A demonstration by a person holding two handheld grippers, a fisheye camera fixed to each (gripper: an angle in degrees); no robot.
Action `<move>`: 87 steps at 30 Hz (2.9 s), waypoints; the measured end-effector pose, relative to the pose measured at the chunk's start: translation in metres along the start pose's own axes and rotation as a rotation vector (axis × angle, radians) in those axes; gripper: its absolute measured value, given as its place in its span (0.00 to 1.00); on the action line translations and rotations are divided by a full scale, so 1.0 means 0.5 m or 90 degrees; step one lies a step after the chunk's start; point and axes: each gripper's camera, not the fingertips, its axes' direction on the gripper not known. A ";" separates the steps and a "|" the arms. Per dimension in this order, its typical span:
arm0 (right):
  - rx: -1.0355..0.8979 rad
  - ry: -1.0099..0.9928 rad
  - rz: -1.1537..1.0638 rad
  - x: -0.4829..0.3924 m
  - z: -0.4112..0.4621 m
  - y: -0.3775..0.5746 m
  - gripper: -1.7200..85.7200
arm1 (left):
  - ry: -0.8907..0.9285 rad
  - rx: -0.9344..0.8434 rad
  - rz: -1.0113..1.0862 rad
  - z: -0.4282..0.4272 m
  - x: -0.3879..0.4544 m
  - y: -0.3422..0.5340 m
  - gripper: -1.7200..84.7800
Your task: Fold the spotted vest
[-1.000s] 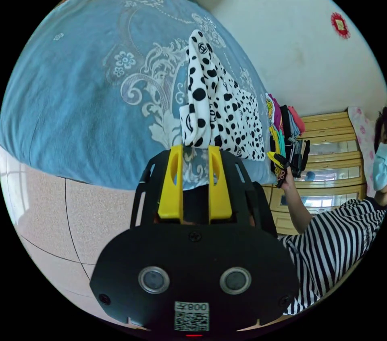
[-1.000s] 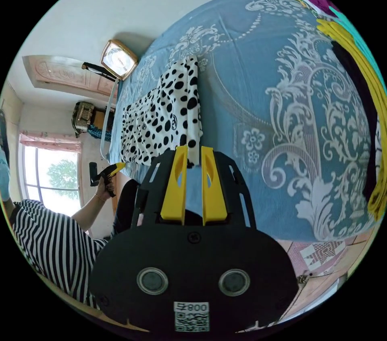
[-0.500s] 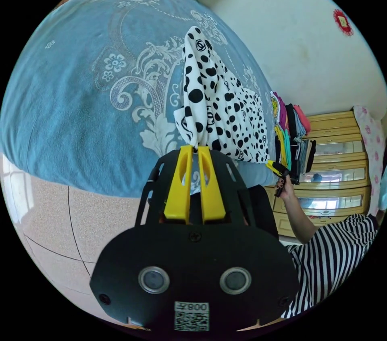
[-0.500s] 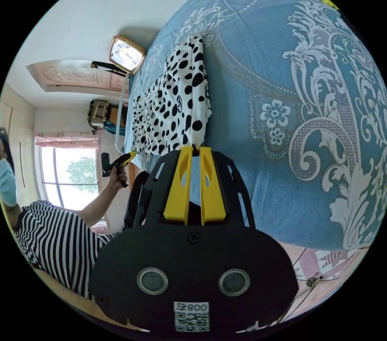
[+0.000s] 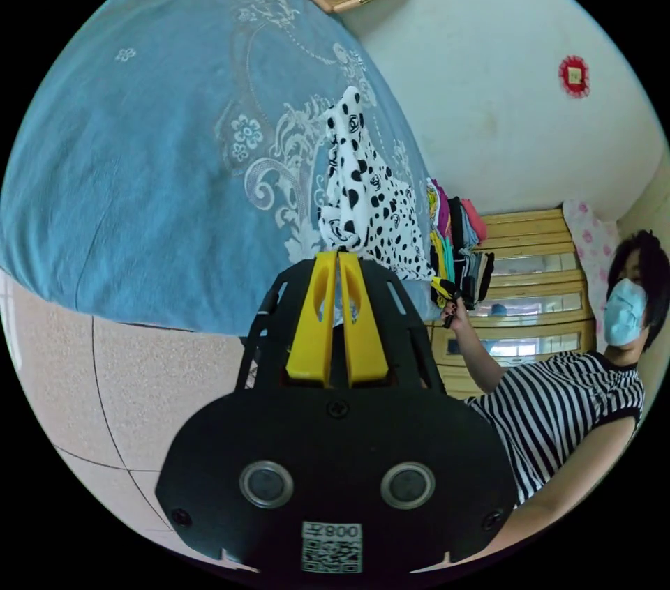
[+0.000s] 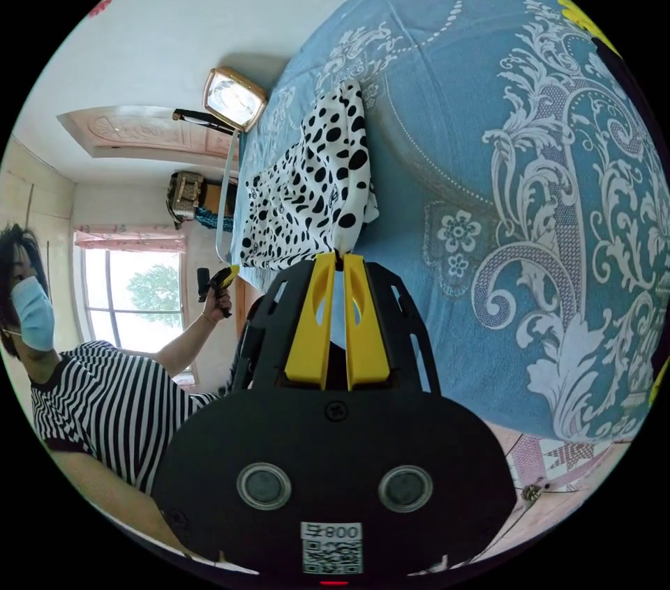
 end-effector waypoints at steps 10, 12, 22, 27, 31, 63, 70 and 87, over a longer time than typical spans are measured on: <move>0.005 -0.019 0.024 0.035 -0.019 0.003 0.04 | -0.168 -0.063 0.113 0.141 0.087 0.019 0.07; 0.013 -0.029 0.033 0.044 -0.026 0.007 0.04 | -0.200 -0.069 0.103 0.165 0.089 0.020 0.05; 0.003 -0.042 0.039 0.067 -0.040 -0.005 0.04 | -0.017 0.011 0.034 0.190 0.027 0.061 0.03; -0.007 -0.054 0.067 0.095 -0.026 -0.002 0.04 | -0.015 -0.037 -0.042 0.290 -0.016 0.103 0.02; -0.004 -0.095 0.079 0.114 -0.024 -0.004 0.04 | -0.015 0.035 -0.042 0.321 0.014 0.148 0.03; 0.083 -0.137 0.018 0.052 -0.040 -0.199 0.10 | -0.144 -0.184 0.466 1.319 0.638 0.205 0.04; 0.056 -0.187 0.075 0.095 0.041 -0.340 0.14 | -0.052 -0.155 0.370 1.327 0.586 0.182 0.03; 0.010 -0.087 0.072 0.019 0.249 -0.614 0.08 | -0.048 -0.223 0.409 1.396 0.567 0.202 0.03</move>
